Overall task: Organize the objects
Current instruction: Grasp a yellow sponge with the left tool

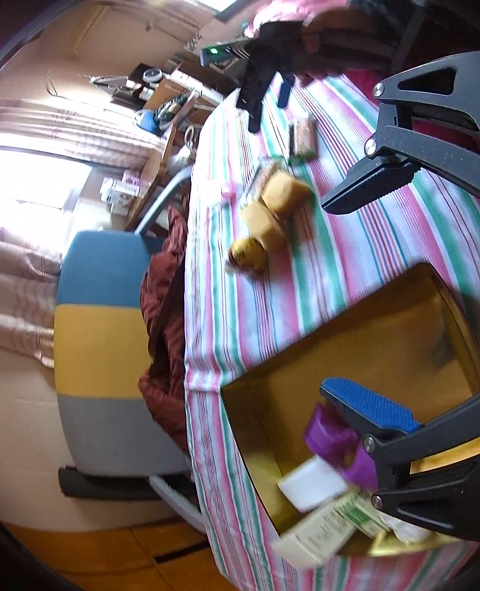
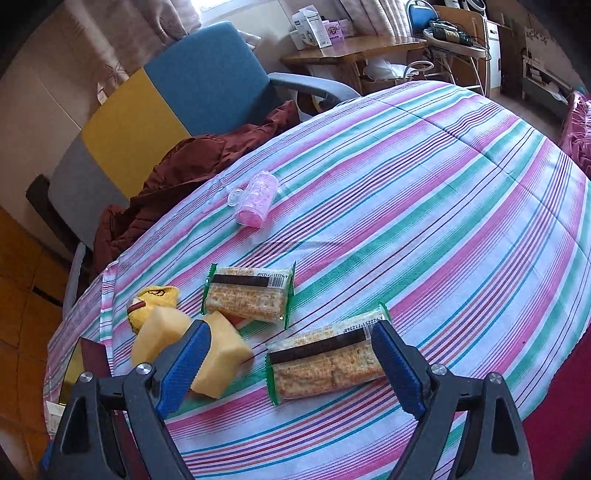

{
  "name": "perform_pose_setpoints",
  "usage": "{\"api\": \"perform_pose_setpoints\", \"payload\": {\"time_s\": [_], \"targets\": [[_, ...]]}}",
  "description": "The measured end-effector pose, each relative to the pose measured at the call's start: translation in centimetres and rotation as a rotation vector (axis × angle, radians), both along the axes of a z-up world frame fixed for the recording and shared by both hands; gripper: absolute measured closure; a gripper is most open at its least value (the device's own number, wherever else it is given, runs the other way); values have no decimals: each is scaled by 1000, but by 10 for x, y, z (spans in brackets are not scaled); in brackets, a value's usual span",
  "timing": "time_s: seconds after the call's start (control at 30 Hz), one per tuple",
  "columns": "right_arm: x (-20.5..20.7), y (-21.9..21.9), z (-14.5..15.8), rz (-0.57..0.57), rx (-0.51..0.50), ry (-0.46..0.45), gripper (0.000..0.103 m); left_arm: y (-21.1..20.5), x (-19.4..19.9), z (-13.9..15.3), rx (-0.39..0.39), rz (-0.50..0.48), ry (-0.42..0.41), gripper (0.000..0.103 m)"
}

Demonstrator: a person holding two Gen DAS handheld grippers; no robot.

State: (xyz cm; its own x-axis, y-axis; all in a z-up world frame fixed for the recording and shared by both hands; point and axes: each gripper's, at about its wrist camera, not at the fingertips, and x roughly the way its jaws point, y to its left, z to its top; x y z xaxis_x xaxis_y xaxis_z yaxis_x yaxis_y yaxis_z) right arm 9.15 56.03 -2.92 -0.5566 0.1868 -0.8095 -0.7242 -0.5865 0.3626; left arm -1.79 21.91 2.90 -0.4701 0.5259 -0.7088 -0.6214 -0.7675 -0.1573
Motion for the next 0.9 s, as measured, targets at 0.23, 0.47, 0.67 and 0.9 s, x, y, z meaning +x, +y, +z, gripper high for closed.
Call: {"api": "perform_pose_setpoints", "payload": {"time_s": [0.23,0.47,0.67,0.9], "targets": [[-1,-1,2,16,-5,16,13,57,-29,-10,39,-32,-174,6],[-1,3,0,22,-28,33,13,112,-59,-38,25,-19,-310,4],[-6,3,-2,42,-31,26,13,146,-79,-58,30,70,-376,0],[-10,0,-3,67,-30,19,13,167,-101,-80,28,151,-430,0]]}}
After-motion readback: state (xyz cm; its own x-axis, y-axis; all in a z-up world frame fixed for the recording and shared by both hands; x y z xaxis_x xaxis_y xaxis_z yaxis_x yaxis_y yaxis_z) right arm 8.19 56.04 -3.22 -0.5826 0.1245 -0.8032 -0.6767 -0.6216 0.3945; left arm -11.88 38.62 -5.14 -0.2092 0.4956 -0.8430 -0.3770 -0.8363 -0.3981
